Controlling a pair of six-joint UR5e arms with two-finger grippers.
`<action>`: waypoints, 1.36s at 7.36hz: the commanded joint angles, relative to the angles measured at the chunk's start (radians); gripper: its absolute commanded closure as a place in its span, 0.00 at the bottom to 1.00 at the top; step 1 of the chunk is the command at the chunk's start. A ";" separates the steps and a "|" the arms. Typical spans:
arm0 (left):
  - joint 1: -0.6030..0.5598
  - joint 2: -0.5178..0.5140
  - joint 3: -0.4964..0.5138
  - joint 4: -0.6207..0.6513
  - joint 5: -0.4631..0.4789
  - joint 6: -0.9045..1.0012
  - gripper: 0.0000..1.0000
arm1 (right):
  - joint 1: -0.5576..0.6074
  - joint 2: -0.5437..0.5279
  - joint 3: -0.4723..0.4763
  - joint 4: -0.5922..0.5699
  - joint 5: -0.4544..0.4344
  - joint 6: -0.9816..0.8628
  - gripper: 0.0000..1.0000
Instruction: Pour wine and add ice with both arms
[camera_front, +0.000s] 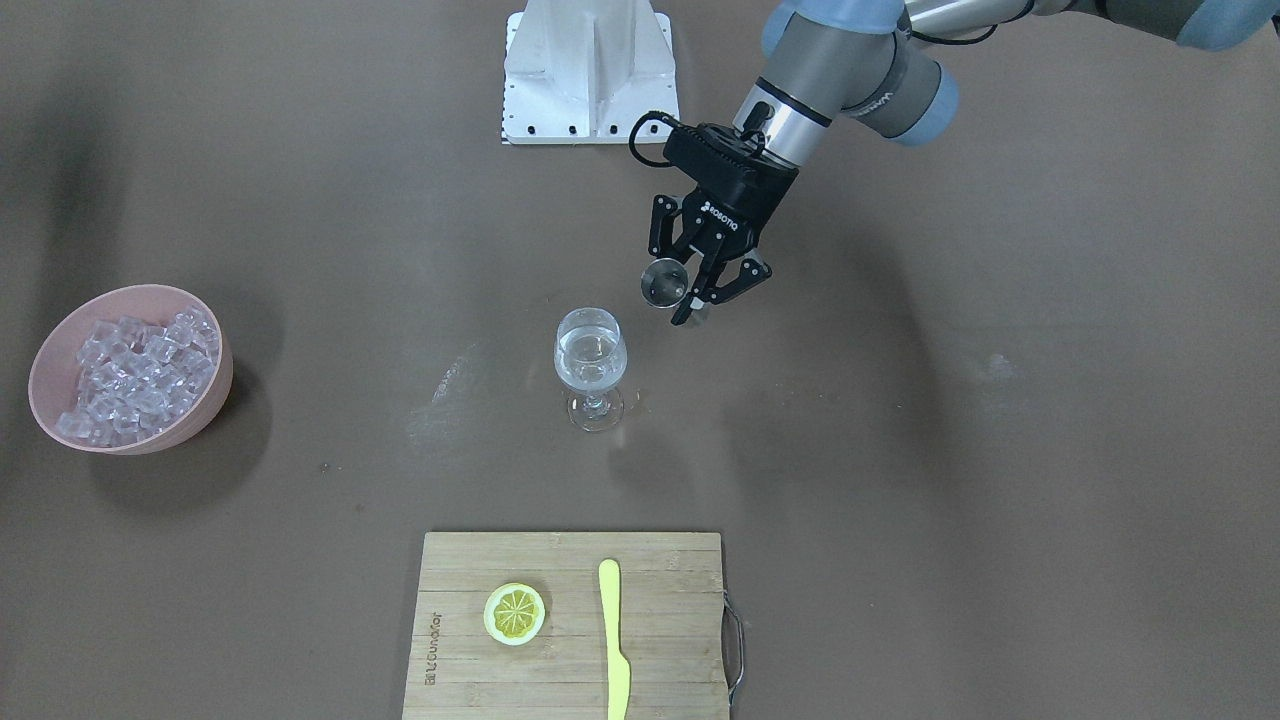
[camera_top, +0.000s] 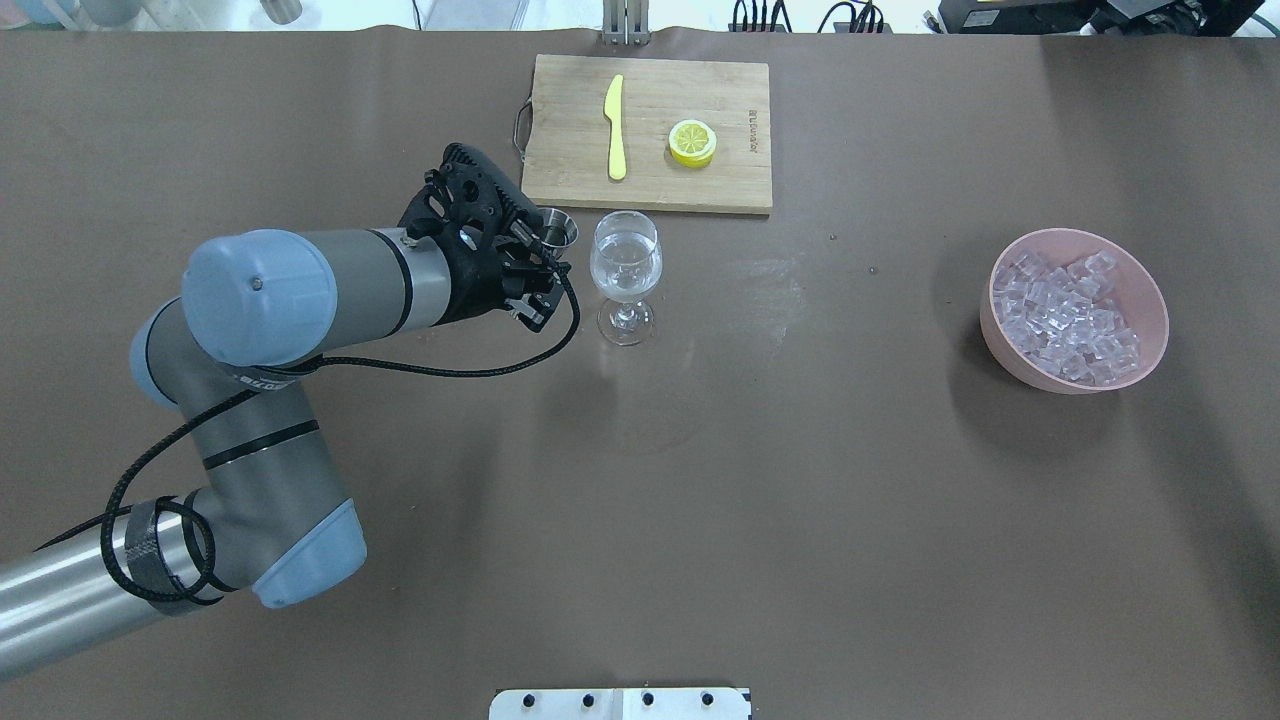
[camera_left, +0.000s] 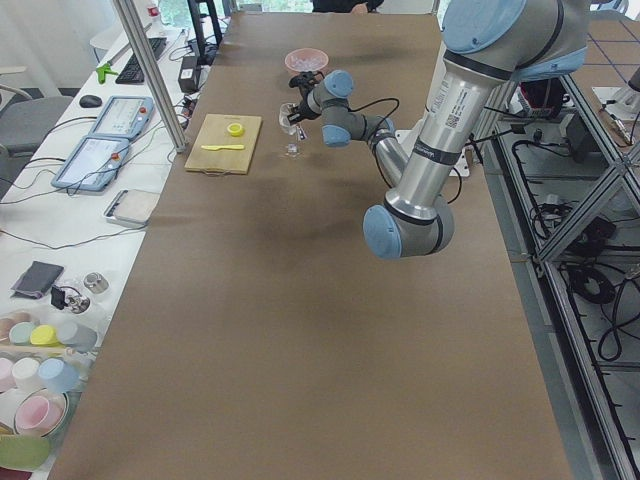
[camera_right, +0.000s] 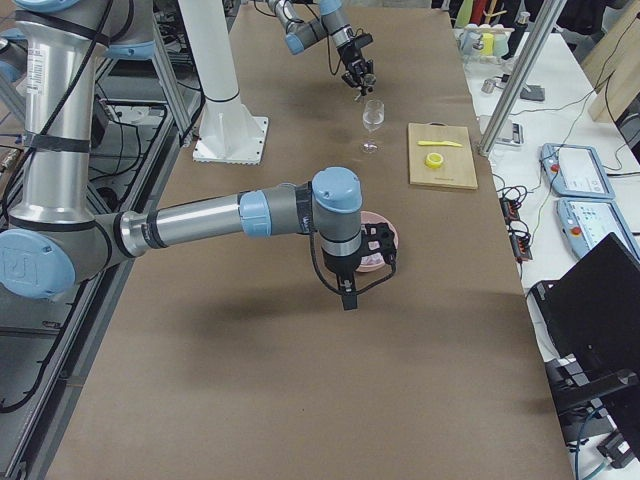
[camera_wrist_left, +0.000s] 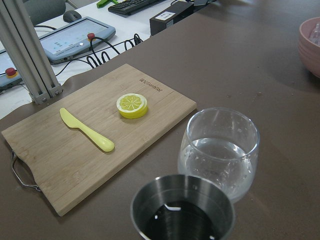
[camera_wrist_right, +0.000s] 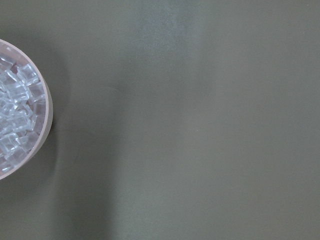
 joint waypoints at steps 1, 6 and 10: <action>0.002 -0.032 0.000 0.074 0.001 0.027 1.00 | 0.003 -0.002 -0.001 0.000 0.002 0.000 0.00; 0.002 -0.092 -0.004 0.237 0.001 0.101 1.00 | 0.005 -0.002 -0.002 0.000 0.001 0.000 0.00; 0.002 -0.146 -0.008 0.380 0.002 0.156 1.00 | 0.005 -0.002 -0.005 0.000 0.001 0.000 0.00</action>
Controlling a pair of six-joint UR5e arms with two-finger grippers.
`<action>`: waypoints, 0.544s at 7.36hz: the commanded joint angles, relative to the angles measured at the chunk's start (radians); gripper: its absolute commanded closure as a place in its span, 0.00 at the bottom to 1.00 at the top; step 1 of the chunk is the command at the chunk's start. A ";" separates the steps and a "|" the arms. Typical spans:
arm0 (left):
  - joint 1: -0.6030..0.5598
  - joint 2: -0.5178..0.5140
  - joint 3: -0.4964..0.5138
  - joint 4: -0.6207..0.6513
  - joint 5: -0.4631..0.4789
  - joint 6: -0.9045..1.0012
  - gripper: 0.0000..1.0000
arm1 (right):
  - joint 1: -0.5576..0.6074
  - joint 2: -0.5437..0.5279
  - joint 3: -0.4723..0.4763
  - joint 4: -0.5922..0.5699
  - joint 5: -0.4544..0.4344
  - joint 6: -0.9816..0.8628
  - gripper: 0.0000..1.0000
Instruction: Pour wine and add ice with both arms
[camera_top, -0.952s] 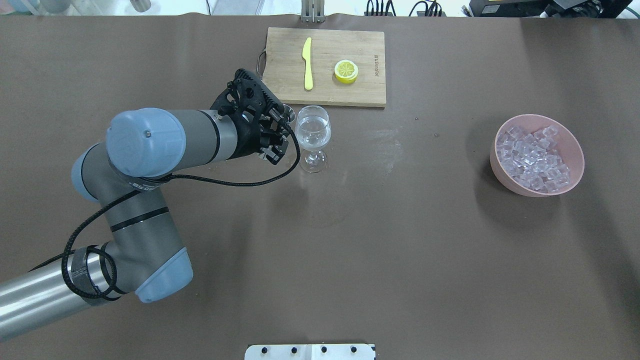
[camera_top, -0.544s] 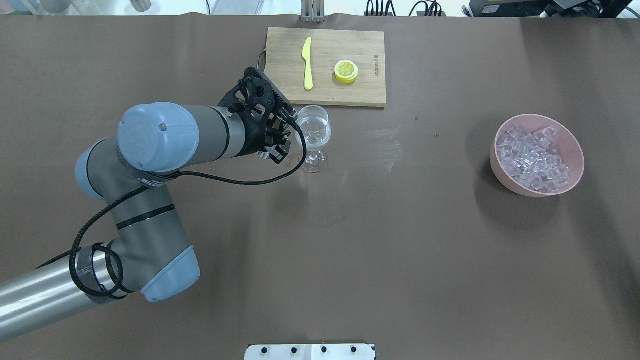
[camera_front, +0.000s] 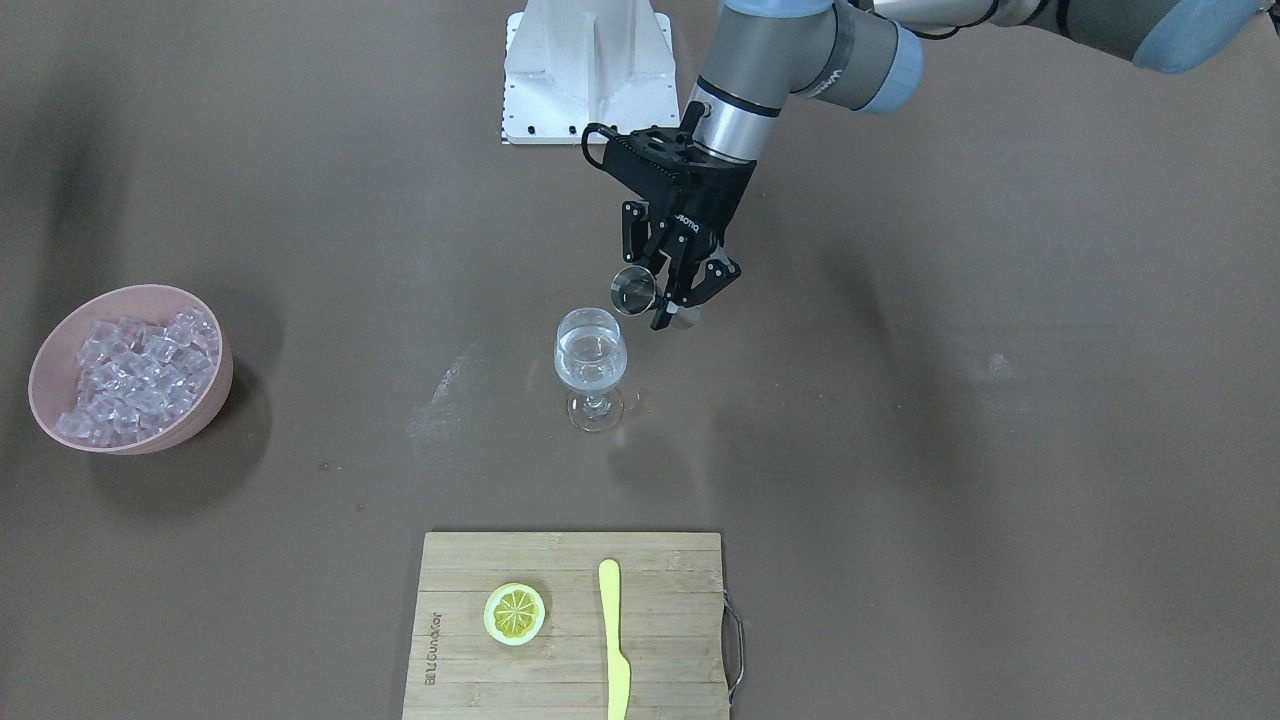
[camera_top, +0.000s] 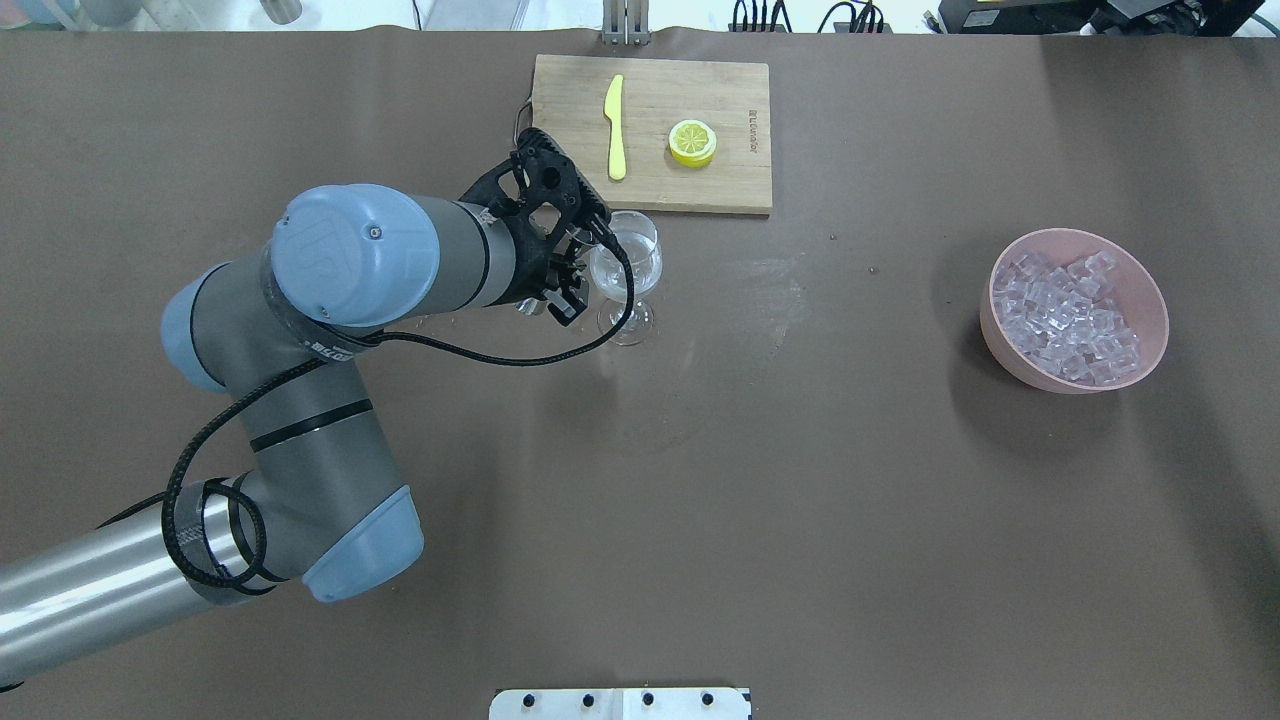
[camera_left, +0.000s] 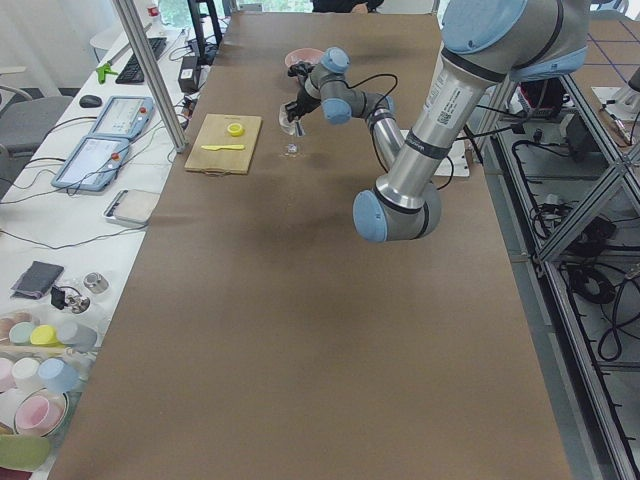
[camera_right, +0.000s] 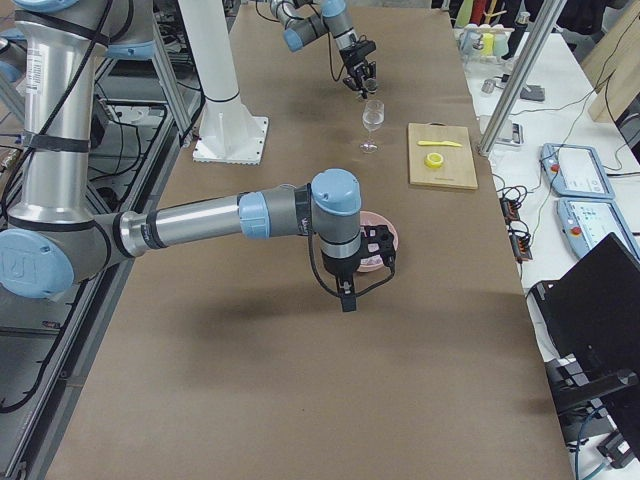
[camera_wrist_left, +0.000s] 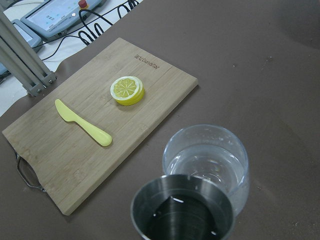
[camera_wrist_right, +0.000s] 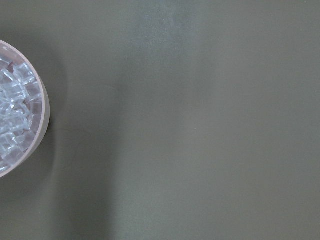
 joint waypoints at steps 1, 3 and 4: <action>0.000 -0.027 -0.002 0.072 0.001 0.035 1.00 | 0.000 0.000 -0.001 0.000 0.002 0.000 0.00; 0.000 -0.096 0.000 0.197 0.002 0.035 1.00 | 0.000 0.000 -0.004 0.000 0.002 0.000 0.00; 0.000 -0.105 0.001 0.218 0.007 0.044 1.00 | 0.000 0.000 -0.004 0.000 0.002 0.000 0.00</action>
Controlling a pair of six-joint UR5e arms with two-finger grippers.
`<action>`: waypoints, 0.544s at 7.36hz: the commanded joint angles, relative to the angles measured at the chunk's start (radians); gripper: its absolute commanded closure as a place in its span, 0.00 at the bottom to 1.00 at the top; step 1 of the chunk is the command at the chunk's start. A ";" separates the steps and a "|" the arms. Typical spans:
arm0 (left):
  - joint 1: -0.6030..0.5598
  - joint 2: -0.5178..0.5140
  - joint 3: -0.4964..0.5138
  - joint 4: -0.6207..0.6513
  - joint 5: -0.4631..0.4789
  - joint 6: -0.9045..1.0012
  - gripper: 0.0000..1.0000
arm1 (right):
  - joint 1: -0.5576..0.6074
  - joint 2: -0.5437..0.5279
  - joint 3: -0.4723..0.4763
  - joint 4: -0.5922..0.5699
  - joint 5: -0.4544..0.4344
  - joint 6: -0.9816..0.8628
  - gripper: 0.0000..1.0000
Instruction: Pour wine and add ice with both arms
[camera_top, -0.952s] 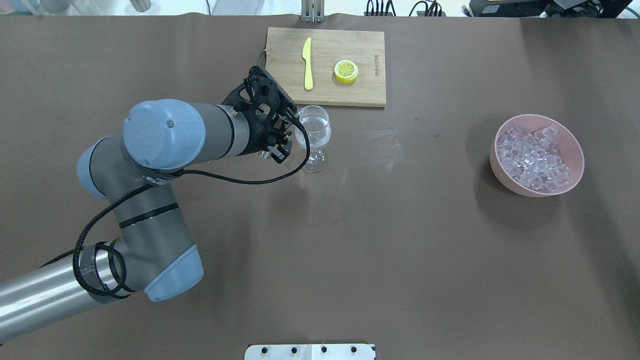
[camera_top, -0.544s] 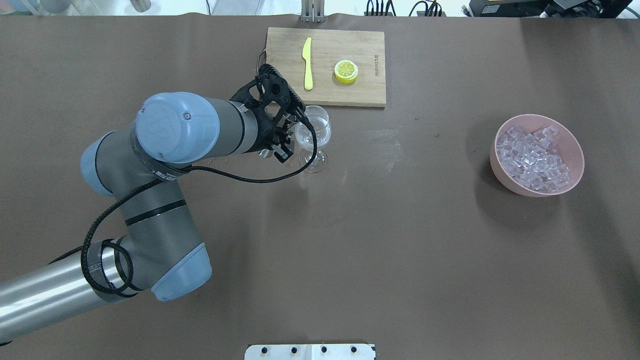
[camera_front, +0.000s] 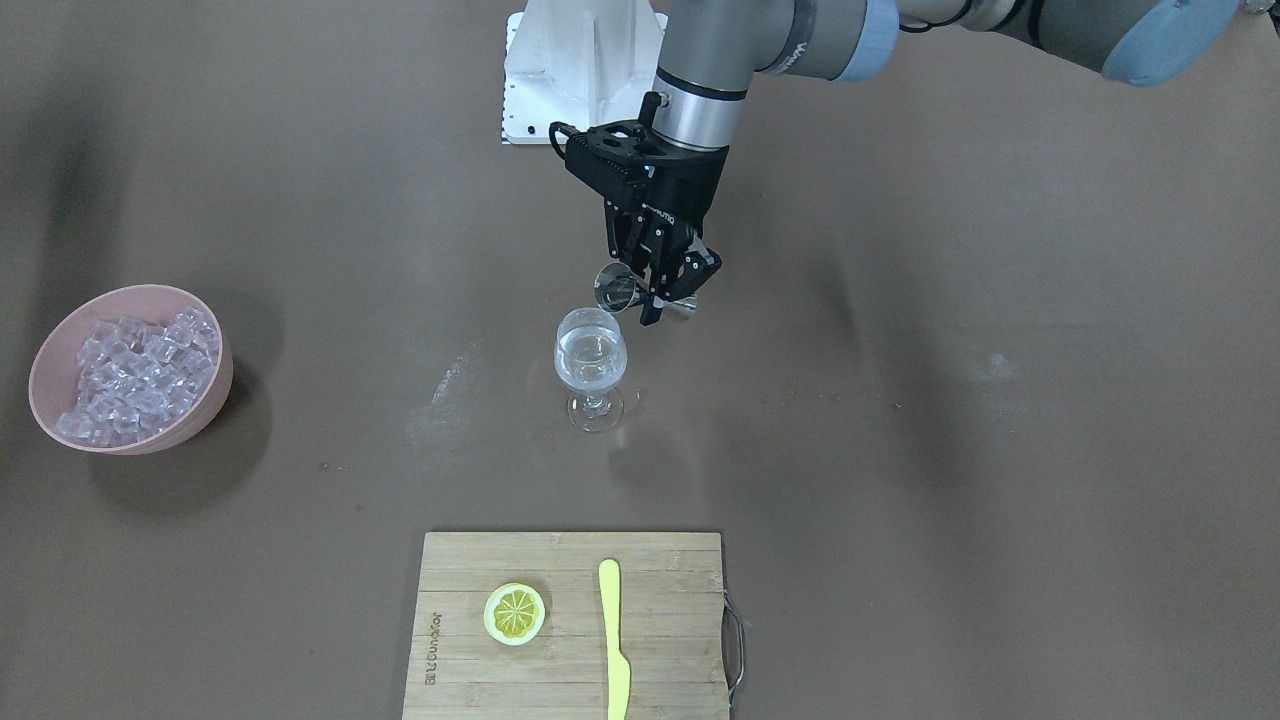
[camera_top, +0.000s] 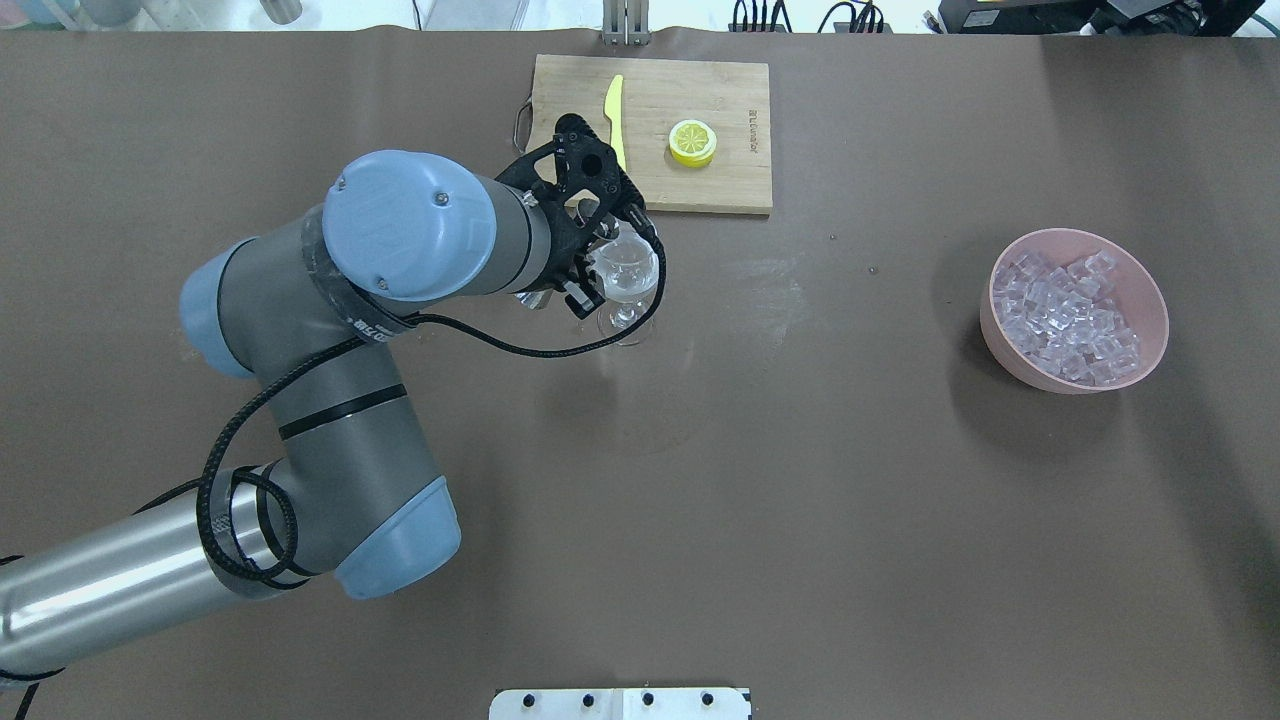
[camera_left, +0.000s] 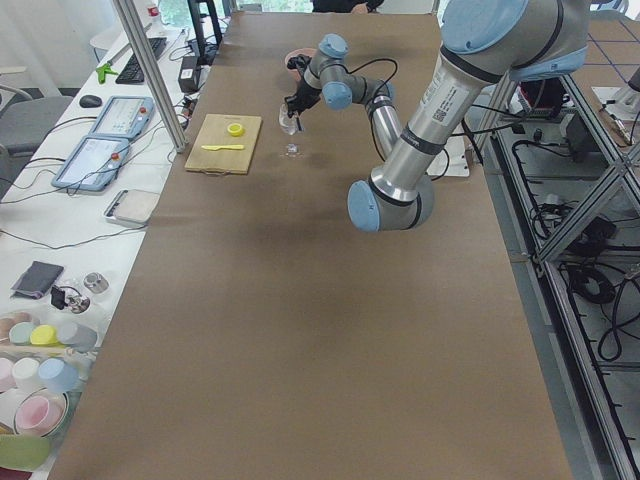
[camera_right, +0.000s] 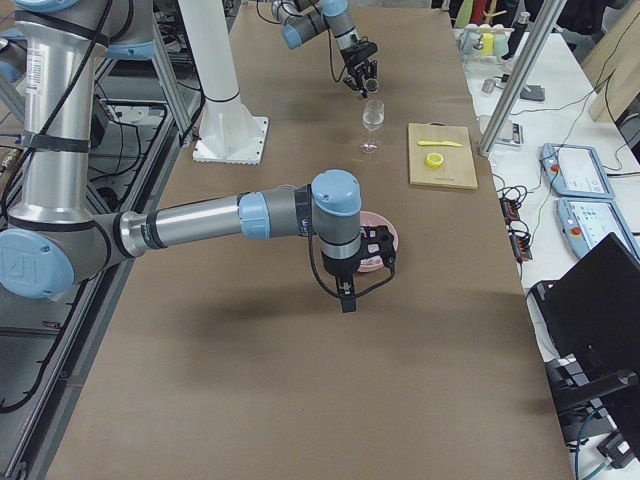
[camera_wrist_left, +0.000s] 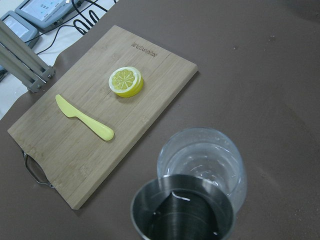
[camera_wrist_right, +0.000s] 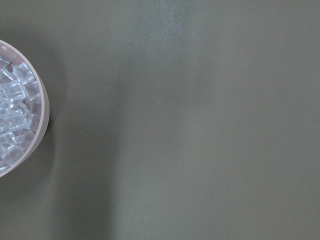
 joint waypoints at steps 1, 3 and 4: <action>0.000 -0.023 0.009 0.048 0.004 0.023 1.00 | 0.000 0.000 -0.001 0.000 0.000 0.000 0.00; 0.002 -0.044 0.009 0.123 0.022 0.045 1.00 | 0.000 -0.002 -0.001 0.000 0.000 0.000 0.00; 0.002 -0.061 0.009 0.166 0.053 0.062 1.00 | 0.000 -0.002 -0.003 0.000 0.000 0.000 0.00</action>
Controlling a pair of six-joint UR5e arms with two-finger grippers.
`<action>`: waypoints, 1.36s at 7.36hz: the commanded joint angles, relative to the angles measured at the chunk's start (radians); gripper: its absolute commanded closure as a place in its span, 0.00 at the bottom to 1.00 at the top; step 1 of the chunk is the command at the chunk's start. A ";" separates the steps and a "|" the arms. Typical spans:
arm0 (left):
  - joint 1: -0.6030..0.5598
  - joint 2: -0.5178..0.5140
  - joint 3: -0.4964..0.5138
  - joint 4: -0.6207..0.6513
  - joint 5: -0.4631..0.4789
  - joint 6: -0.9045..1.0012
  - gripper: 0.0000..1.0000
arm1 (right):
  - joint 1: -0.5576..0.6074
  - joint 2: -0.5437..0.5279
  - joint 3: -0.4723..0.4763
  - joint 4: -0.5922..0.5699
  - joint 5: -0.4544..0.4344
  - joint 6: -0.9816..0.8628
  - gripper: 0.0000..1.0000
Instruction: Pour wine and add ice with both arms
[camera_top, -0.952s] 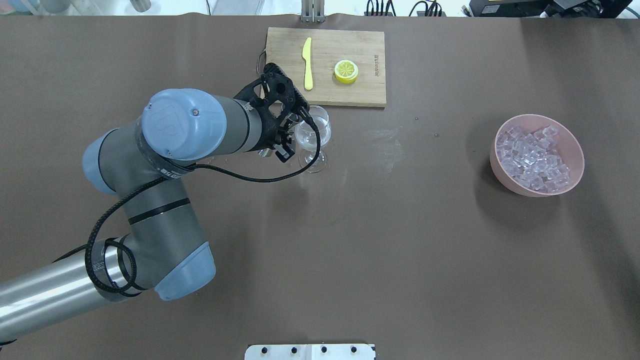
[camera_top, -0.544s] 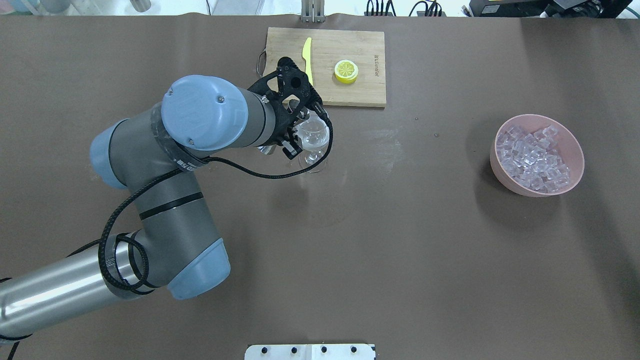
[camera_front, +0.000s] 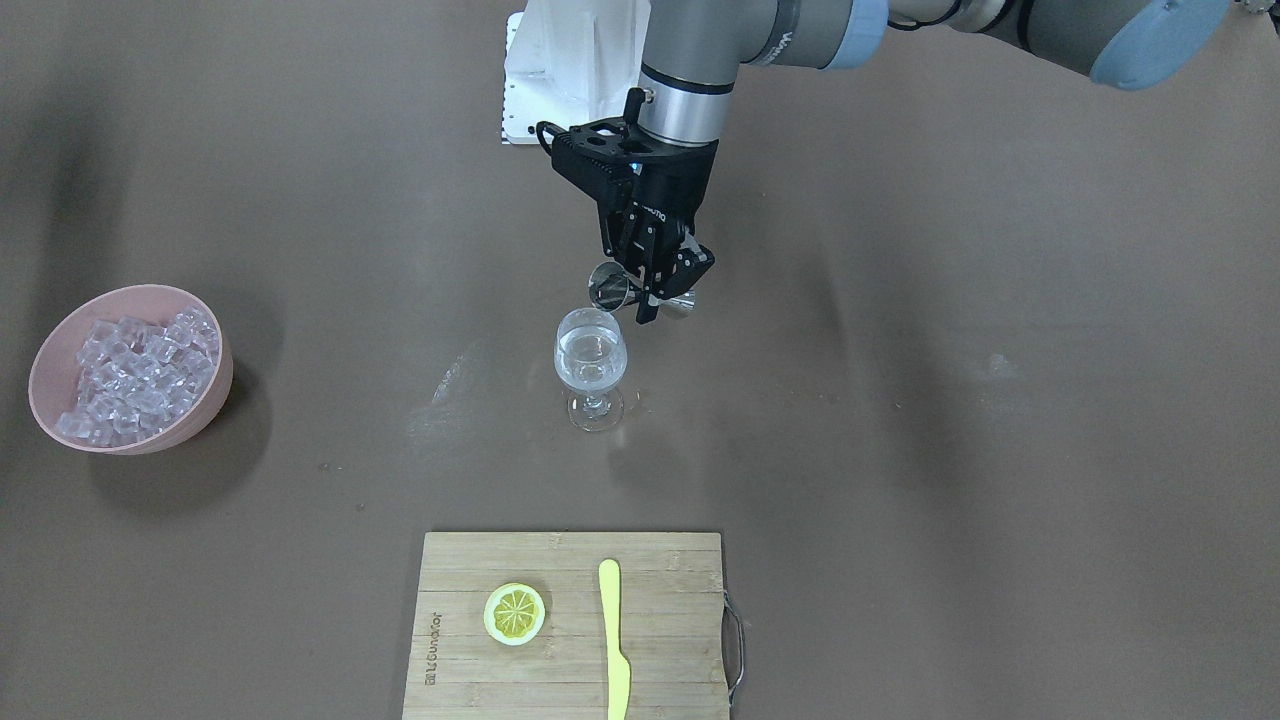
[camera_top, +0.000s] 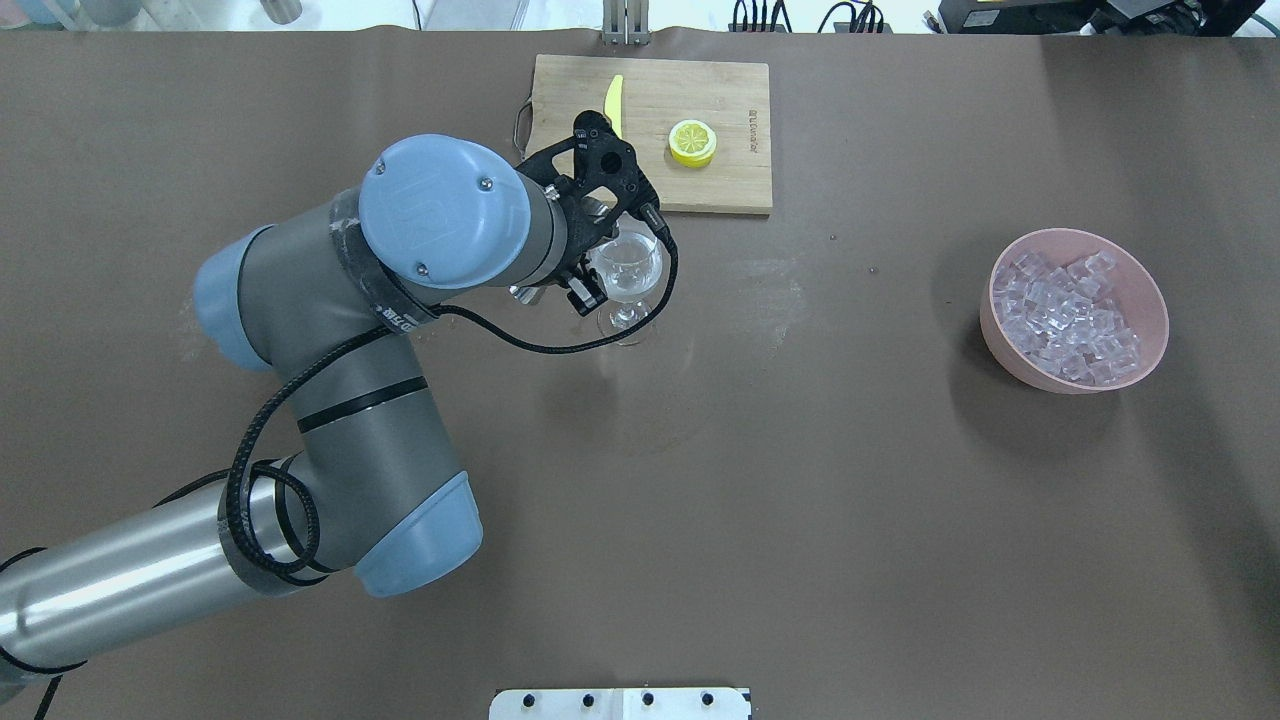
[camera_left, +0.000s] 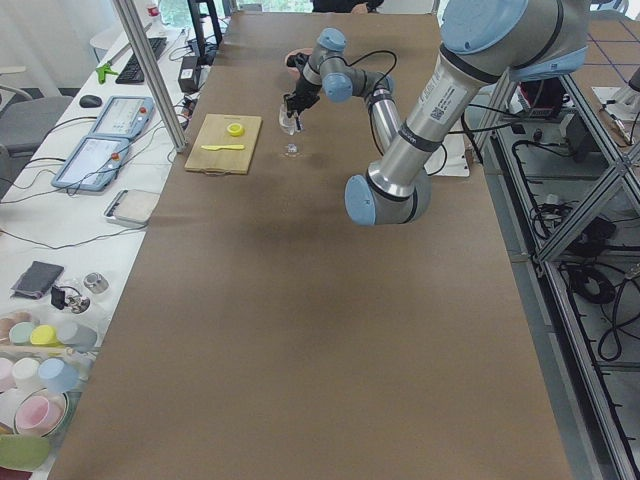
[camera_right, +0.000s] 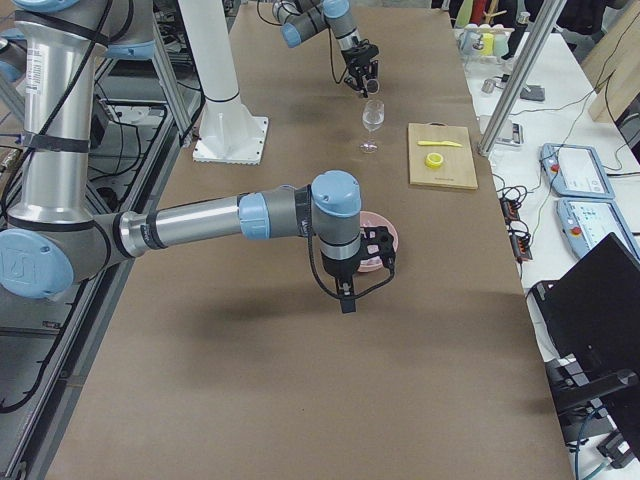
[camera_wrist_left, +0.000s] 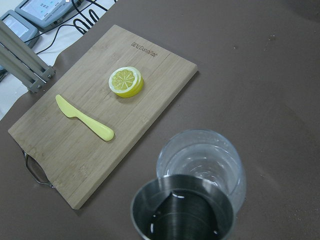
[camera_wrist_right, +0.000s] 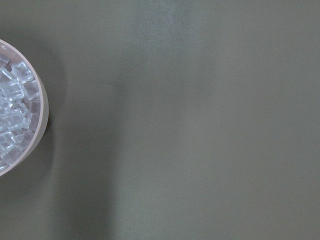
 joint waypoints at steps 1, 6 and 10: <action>0.008 -0.032 0.000 0.092 0.041 0.018 1.00 | 0.000 0.000 -0.001 -0.002 0.002 0.000 0.00; 0.071 -0.125 0.042 0.276 0.180 0.032 1.00 | 0.000 0.001 -0.010 -0.002 0.002 0.000 0.00; 0.072 -0.149 0.071 0.319 0.199 0.044 1.00 | 0.000 0.001 -0.018 0.000 0.005 0.000 0.00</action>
